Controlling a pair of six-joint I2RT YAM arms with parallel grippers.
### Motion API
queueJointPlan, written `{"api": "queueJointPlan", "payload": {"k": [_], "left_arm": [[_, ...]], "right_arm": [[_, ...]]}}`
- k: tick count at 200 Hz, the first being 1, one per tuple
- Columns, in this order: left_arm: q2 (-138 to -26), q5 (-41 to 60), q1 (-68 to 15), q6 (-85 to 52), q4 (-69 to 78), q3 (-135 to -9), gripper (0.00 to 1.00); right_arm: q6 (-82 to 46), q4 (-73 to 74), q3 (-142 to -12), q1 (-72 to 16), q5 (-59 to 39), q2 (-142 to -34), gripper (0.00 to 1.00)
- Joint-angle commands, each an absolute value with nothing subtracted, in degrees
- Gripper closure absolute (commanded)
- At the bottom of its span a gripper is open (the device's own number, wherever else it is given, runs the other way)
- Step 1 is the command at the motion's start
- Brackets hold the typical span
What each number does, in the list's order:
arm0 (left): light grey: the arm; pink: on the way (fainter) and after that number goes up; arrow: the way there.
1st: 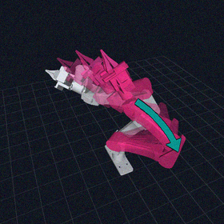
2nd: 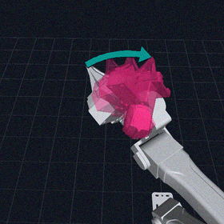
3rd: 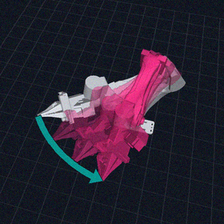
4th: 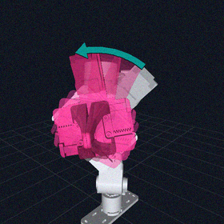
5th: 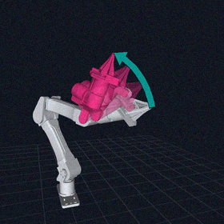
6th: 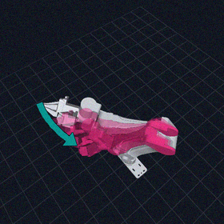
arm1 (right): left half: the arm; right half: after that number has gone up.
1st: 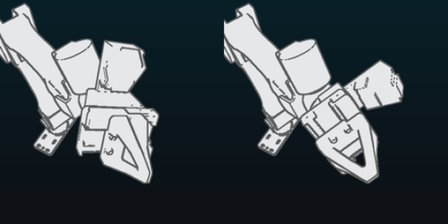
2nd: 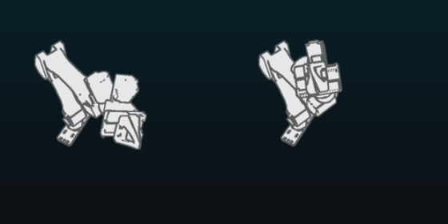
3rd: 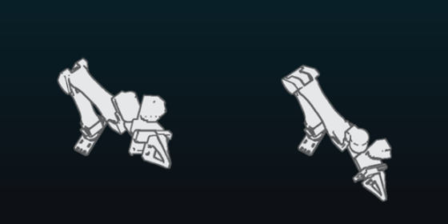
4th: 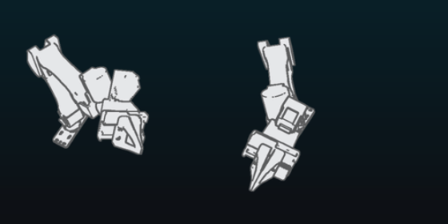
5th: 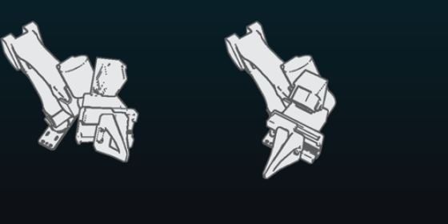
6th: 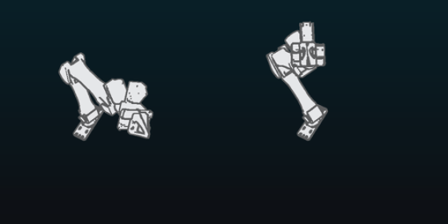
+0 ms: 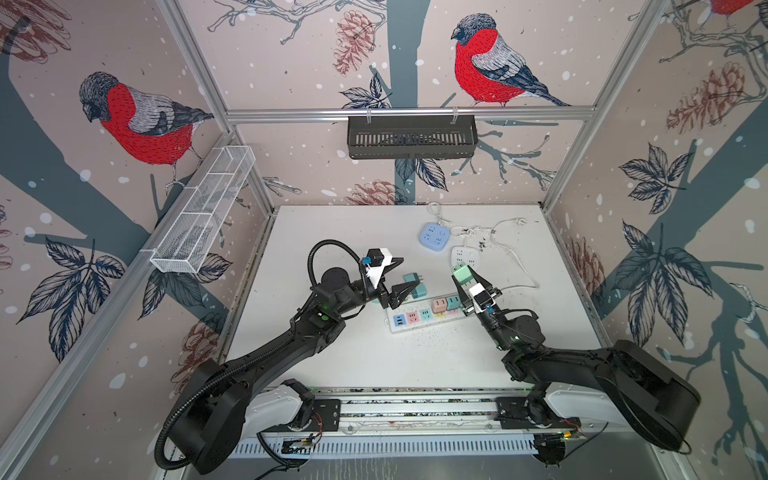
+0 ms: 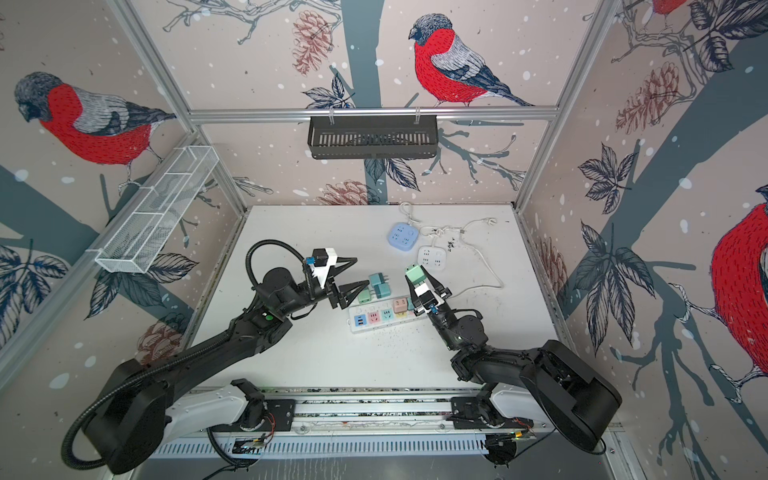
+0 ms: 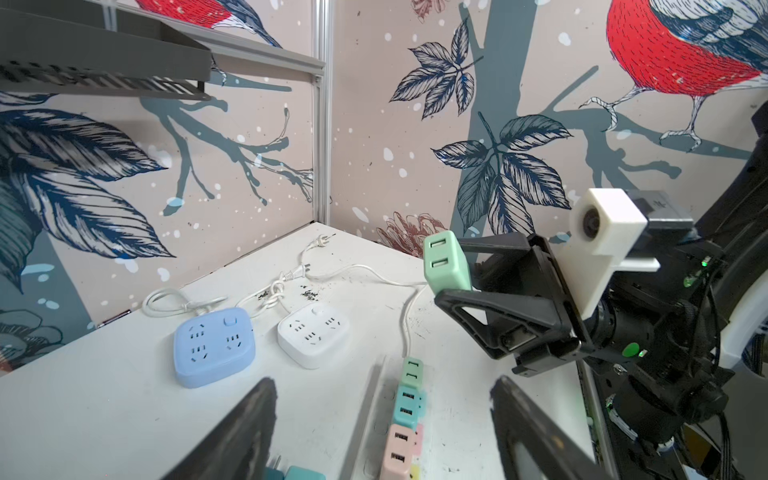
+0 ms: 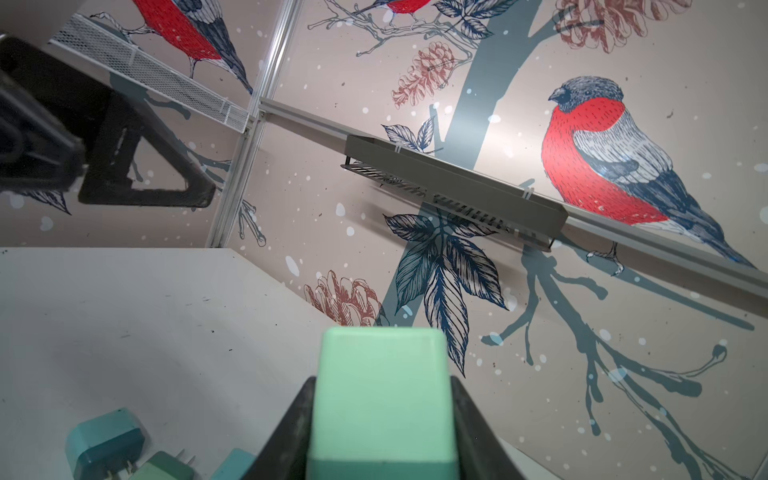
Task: Insert the plug
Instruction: 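Close the left gripper on the light green adapter held by the right gripper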
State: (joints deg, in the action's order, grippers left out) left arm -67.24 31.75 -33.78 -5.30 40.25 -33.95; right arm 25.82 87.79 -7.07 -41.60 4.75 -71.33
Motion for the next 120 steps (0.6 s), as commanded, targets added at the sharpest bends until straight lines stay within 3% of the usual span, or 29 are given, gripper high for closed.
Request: {"api": "queueJointPlan", "payload": {"k": [1, 48, 120], "left_arm": [[-68.6, 35.7, -34.3, -2.2, 35.6, -36.1, 0.22], [-72.2, 44.1, -35.5, -2.4, 32.0, -40.3, 0.22], [-79.5, 40.9, -37.8, 1.1, 21.2, -48.0, 0.28]], "right_arm": [[31.7, 96.1, -6.0, -41.9, 2.1, -73.6, 0.96], [36.5, 101.4, -6.2, -43.5, 0.6, -78.4, 0.96], [43.2, 106.9, -8.6, -46.0, 0.1, -84.6, 0.96]]}}
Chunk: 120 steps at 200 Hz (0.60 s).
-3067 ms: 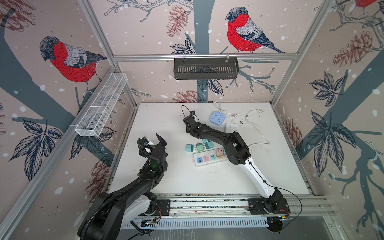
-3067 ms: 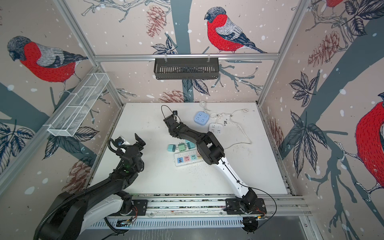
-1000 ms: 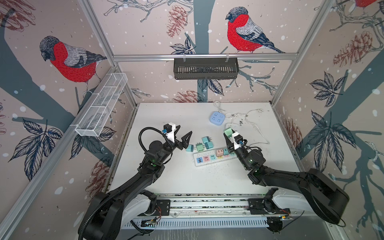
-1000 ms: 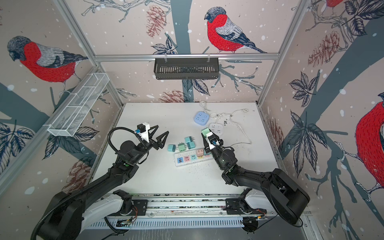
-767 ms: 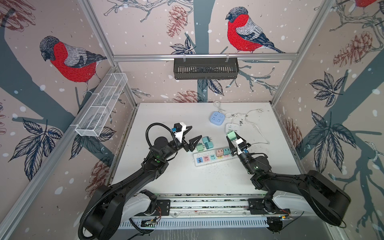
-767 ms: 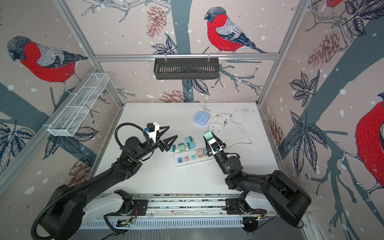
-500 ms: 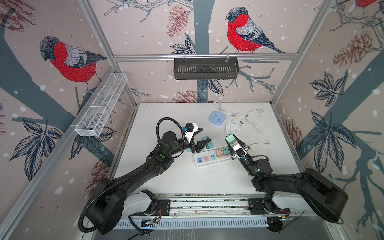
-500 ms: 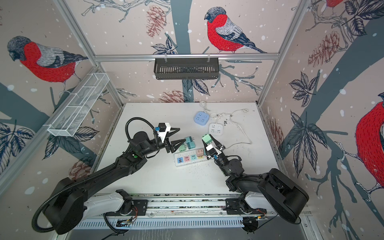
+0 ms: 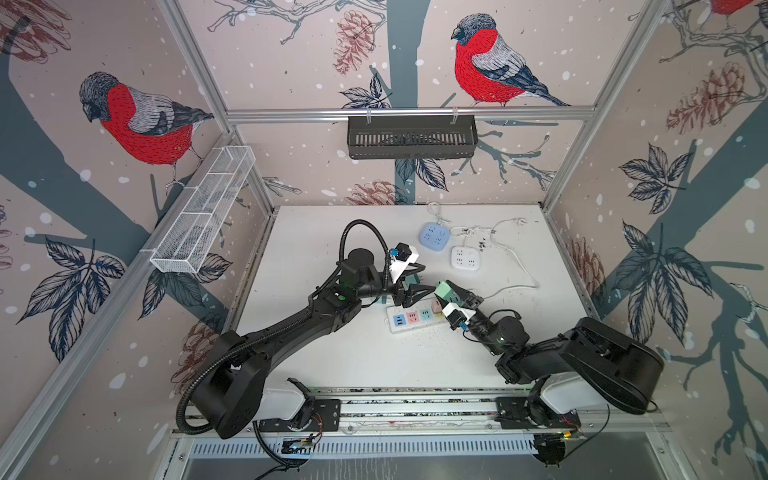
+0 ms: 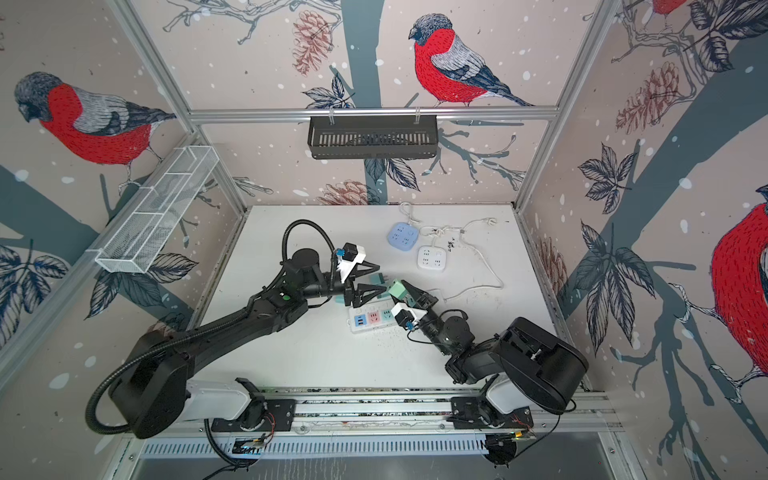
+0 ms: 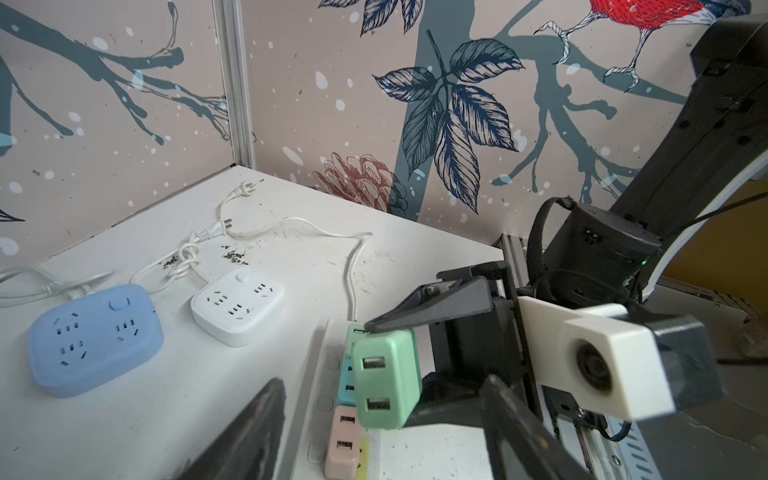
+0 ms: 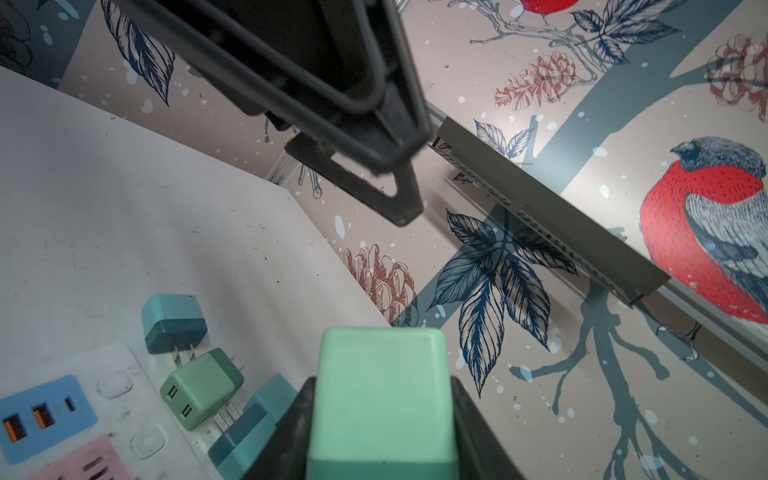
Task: Insert the plug
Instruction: 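Close the left gripper on the light green adapter held by the right gripper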
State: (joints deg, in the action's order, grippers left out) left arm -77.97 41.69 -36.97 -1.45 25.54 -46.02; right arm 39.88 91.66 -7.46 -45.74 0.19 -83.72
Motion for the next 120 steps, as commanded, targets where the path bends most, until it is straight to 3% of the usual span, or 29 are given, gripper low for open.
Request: {"api": "queueJointPlan", "payload": {"k": [1, 57, 120], "left_arm": [[-79.7, 40.9, -37.8, 1.2, 21.1, -48.1, 0.28], [-81.4, 32.9, -41.0, 4.7, 14.9, -51.4, 0.32], [-82.4, 34.1, -41.6, 5.0, 14.4, -52.3, 0.36]], "right_arm": [[43.2, 106.9, -8.7, -46.1, 0.1, -84.6, 0.96], [45.4, 106.9, -9.2, -46.4, -0.7, -84.3, 0.96], [45.8, 106.9, -7.8, -47.3, -2.8, -83.4, 0.97]]}}
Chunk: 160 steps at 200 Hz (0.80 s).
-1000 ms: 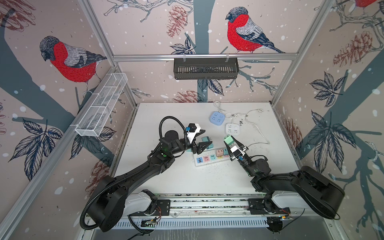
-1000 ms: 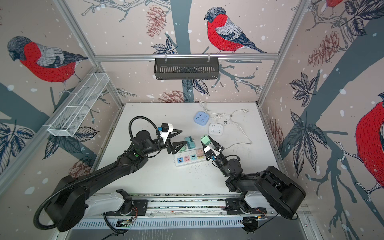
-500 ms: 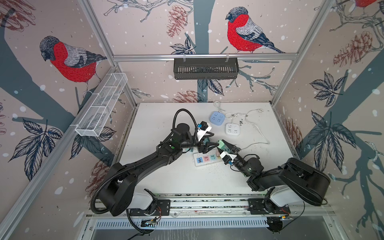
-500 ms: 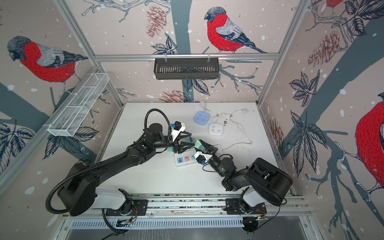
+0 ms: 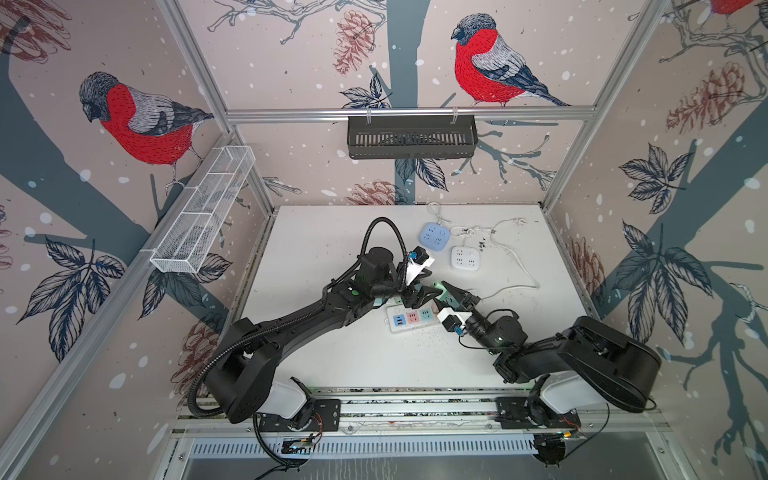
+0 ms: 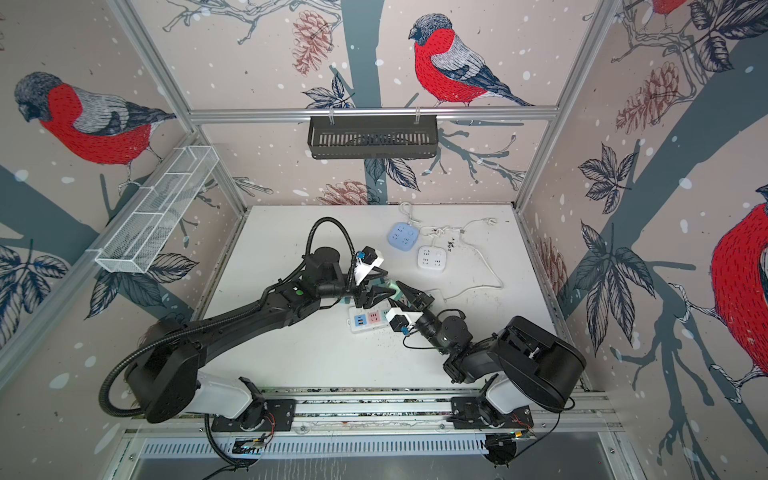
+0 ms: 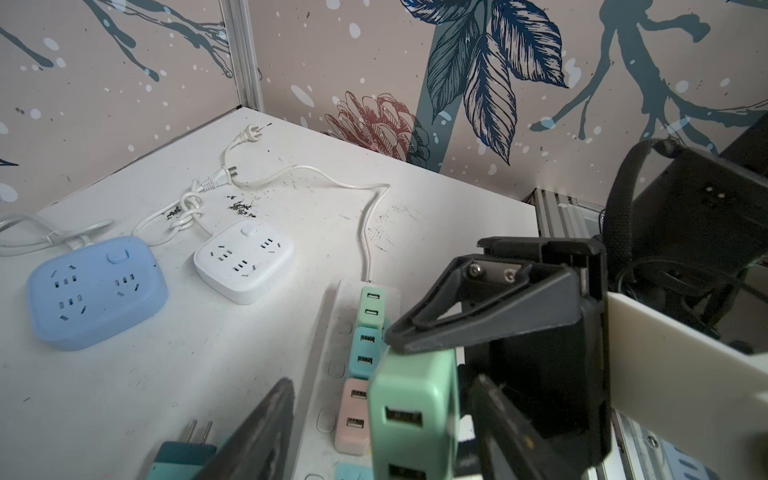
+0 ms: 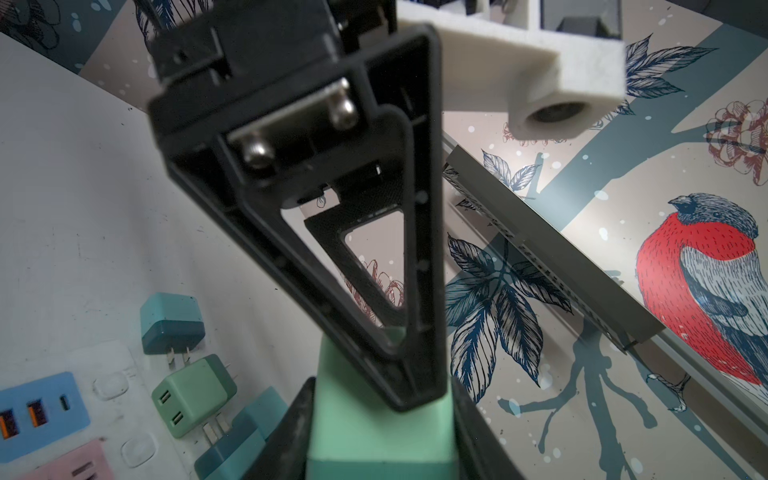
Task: Insert the plug
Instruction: 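Close the left gripper on the light green adapter held by the right gripper, then open the right gripper and pull it back while the left gripper holds the adapter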
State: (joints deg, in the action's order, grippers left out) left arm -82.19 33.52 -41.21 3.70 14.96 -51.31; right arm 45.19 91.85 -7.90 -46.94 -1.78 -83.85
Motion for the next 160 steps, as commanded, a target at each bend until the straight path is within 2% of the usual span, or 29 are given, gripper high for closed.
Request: {"api": "queueJointPlan", "payload": {"k": [1, 81, 136, 149, 160], "left_arm": [[-82.4, 34.1, -41.6, 5.0, 14.4, -52.3, 0.36], [-82.7, 37.7, -43.4, 7.4, 13.1, -52.2, 0.42], [-82.8, 38.9, -43.6, 6.9, 14.2, -52.6, 0.61], [-82.9, 39.7, -43.7, 6.9, 14.5, -52.6, 0.65], [-83.0, 40.4, -43.6, 6.9, 14.6, -52.6, 0.68]], "right_arm": [[45.8, 106.9, -7.8, -47.3, -2.8, -83.5, 0.97], [46.8, 106.9, -9.2, -47.4, -0.2, -83.9, 0.97], [46.7, 106.9, -8.8, -47.5, -1.3, -84.5, 0.97], [46.9, 106.9, -8.9, -47.5, -0.9, -84.9, 0.93], [46.8, 107.0, -9.0, -47.6, -0.7, -85.0, 0.84]]}}
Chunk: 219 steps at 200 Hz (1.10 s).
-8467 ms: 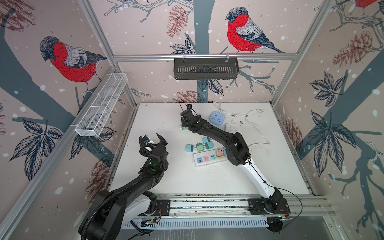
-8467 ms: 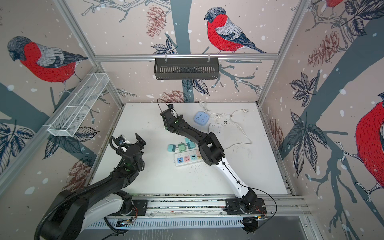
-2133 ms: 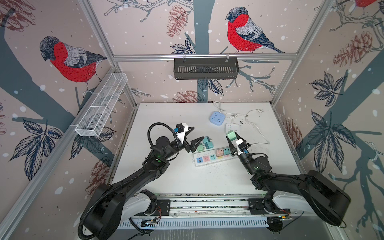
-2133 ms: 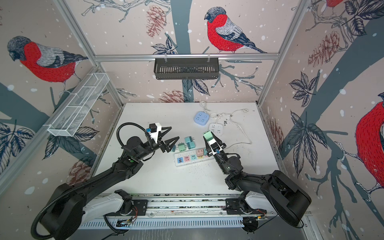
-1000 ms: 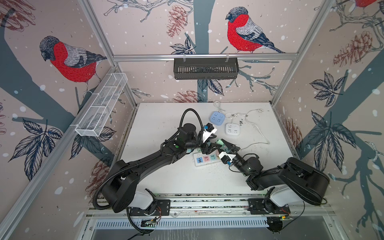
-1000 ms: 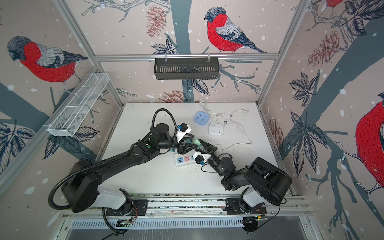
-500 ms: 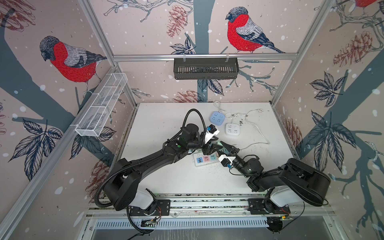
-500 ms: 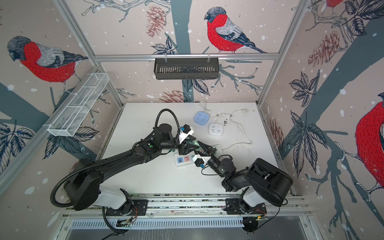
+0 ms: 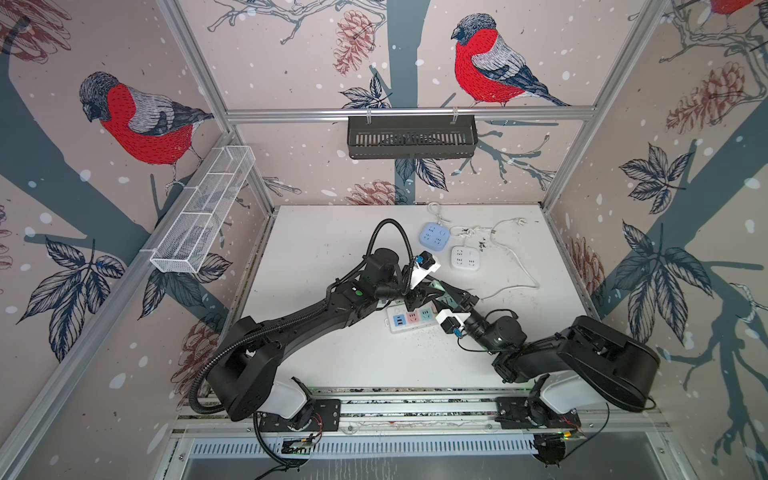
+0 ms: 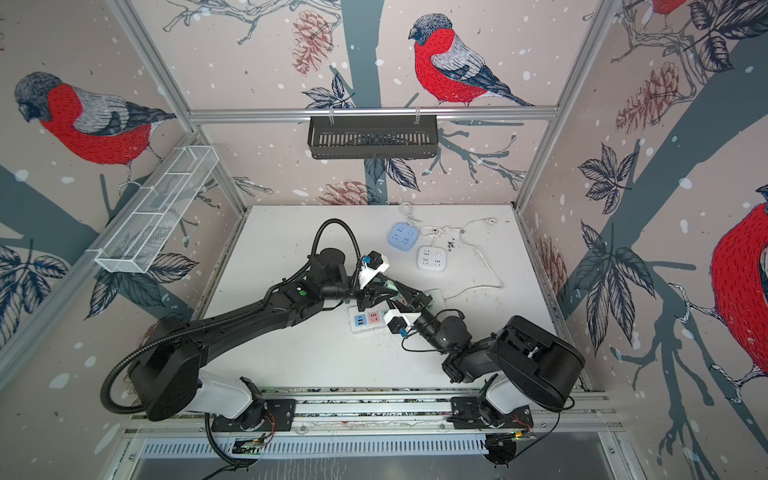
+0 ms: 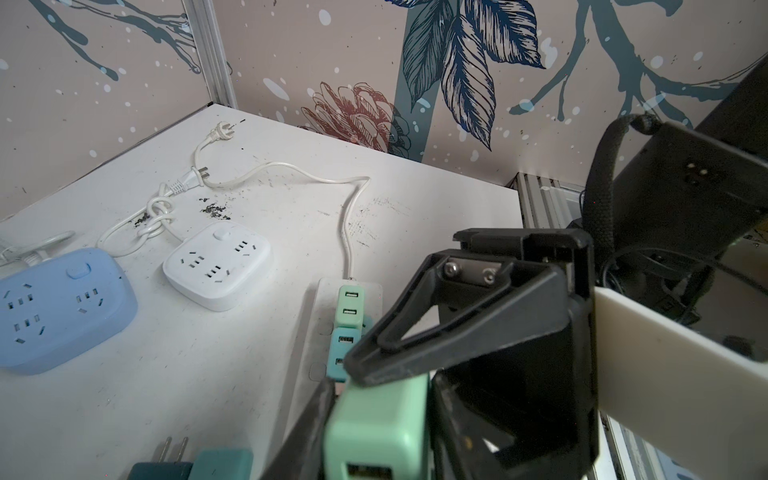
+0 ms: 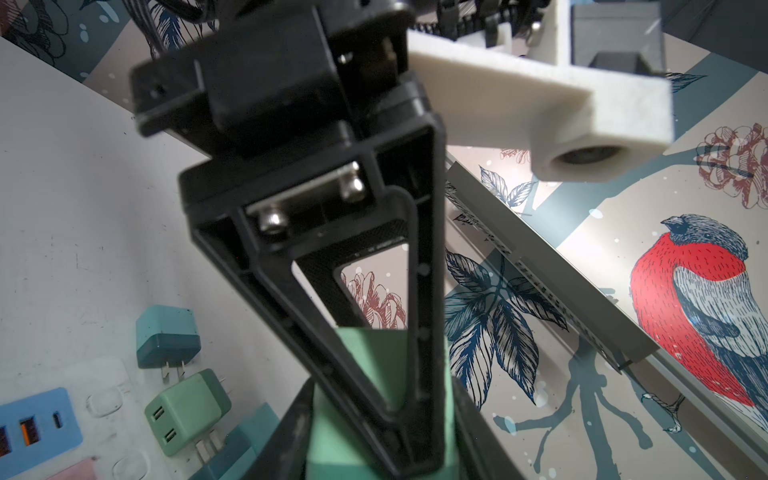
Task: Insert the plug
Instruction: 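Open the right gripper and pull it back while the left gripper holds the adapter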
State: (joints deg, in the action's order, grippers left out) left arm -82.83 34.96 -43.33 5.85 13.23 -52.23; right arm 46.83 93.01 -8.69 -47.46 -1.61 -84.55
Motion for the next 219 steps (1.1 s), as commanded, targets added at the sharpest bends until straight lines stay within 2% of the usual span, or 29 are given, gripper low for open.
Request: {"api": "queueJointPlan", "payload": {"k": [1, 28, 67, 72, 77, 80, 148, 171, 182, 197, 219], "left_arm": [[-83.0, 40.4, -43.7, 6.9, 14.6, -52.6, 0.68], [-83.0, 40.9, -43.8, 7.2, 14.7, -52.6, 0.78], [-81.6, 38.5, -43.8, 7.0, 17.4, -50.9, 0.92], [-81.2, 37.6, -43.8, 6.8, 17.6, -50.7, 0.94], [-80.8, 36.3, -43.8, 6.7, 17.8, -50.5, 0.97], [-80.5, 35.4, -43.7, 6.6, 17.9, -50.4, 0.98], [-70.0, 6.1, -40.1, 2.9, 24.4, -43.4, 1.0], [-67.7, 3.9, -39.7, 6.6, 25.0, -41.1, 1.0], [-66.8, 6.0, -39.8, 11.9, 26.1, -38.7, 1.0], [-65.9, 2.7, -40.0, 13.4, 24.3, -38.4, 1.0], [-66.0, 0.8, -40.1, 14.1, 16.3, -42.4, 1.0]], "right_arm": [[46.8, 107.0, -9.0, -47.6, -0.7, -85.0, 0.83], [45.8, 107.0, -9.4, -47.7, -0.3, -84.7, 0.54], [44.2, 107.0, -9.4, -47.7, 1.8, -83.4, 0.32], [44.1, 107.0, -9.2, -47.7, 2.0, -83.2, 0.22], [44.0, 107.0, -9.0, -47.7, 2.2, -83.0, 0.04], [44.0, 107.0, -8.9, -47.7, 2.4, -82.8, 0.0], [36.6, 106.9, -6.3, -44.5, 9.0, -78.1, 0.0], [26.6, 106.9, -5.3, -40.0, 12.2, -74.4, 0.0], [19.5, 106.8, -4.9, -37.5, 16.3, -72.3, 0.0], [10.5, 106.0, -4.1, -34.2, 22.6, -68.9, 0.0], [1.5, 94.2, -3.6, -29.3, 24.2, -61.8, 0.0]]}}
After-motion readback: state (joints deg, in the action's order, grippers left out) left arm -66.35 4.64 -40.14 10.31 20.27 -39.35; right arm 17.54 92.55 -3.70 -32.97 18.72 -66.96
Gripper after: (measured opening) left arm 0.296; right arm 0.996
